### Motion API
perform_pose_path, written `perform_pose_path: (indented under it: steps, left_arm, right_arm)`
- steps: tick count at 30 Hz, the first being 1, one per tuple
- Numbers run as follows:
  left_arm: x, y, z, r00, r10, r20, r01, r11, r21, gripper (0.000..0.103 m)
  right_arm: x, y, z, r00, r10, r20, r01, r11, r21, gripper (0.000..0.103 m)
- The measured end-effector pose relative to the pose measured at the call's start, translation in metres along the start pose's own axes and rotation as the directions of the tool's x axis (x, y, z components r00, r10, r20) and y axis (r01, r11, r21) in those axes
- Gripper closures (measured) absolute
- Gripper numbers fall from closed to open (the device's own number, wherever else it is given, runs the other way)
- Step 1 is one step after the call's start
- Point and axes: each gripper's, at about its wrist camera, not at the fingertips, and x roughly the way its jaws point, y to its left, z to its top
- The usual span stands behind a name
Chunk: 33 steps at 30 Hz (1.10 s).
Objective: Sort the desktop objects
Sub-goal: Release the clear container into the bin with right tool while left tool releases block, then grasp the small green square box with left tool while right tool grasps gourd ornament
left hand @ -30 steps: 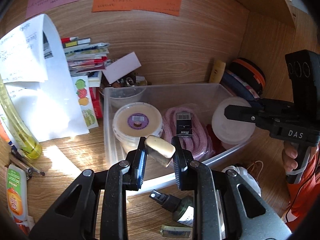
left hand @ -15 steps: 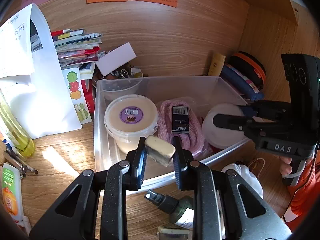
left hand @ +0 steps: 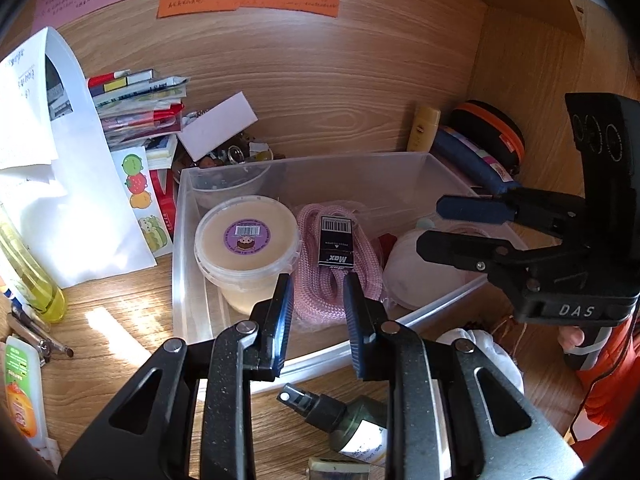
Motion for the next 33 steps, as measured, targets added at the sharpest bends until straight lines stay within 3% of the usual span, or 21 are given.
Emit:
perform_pose_path:
  steps: [2,6,9,15,20,27,33]
  left_arm:
    - [-0.006,0.001,0.001,1.000,-0.006,0.013,0.006,1.000,-0.011,0.065]
    - [-0.018,0.002,0.003,0.999,-0.003,0.041,0.004,1.000,-0.025,0.057]
    - [-0.031,0.000,0.005,0.997,0.014,0.069,-0.012,1.000,-0.025,0.038]
    - [-0.062,0.001,0.010,0.987,0.076,0.143,-0.068,0.996,-0.057,0.005]
    - [-0.072,-0.001,0.007,0.986,0.098,0.138,-0.088,0.993,-0.077,0.003]
    - [-0.070,-0.013,-0.007,0.984,0.156,0.089,-0.154,0.988,-0.034,0.003]
    - [-0.071,-0.008,-0.022,0.987,0.156,0.045,-0.154,0.987,-0.052,0.003]
  right_arm:
    - [-0.003,0.005,0.000,0.999,-0.029,0.018,0.029,0.999,-0.024,0.049]
    - [-0.014,0.011,0.002,0.997,-0.058,0.055,0.061,0.997,-0.057,0.035]
    - [-0.024,0.011,0.003,0.993,-0.082,0.086,0.087,0.995,-0.053,0.022]
    - [-0.048,0.005,0.007,0.978,-0.141,0.156,0.142,0.990,0.003,0.019]
    - [-0.067,-0.002,0.000,0.969,-0.172,0.177,0.169,0.985,0.032,0.015]
    - [-0.086,-0.009,-0.015,0.971,-0.164,0.172,0.153,0.986,0.071,0.015]
    - [-0.098,-0.007,-0.031,0.966,-0.193,0.171,0.188,0.981,0.045,0.008]
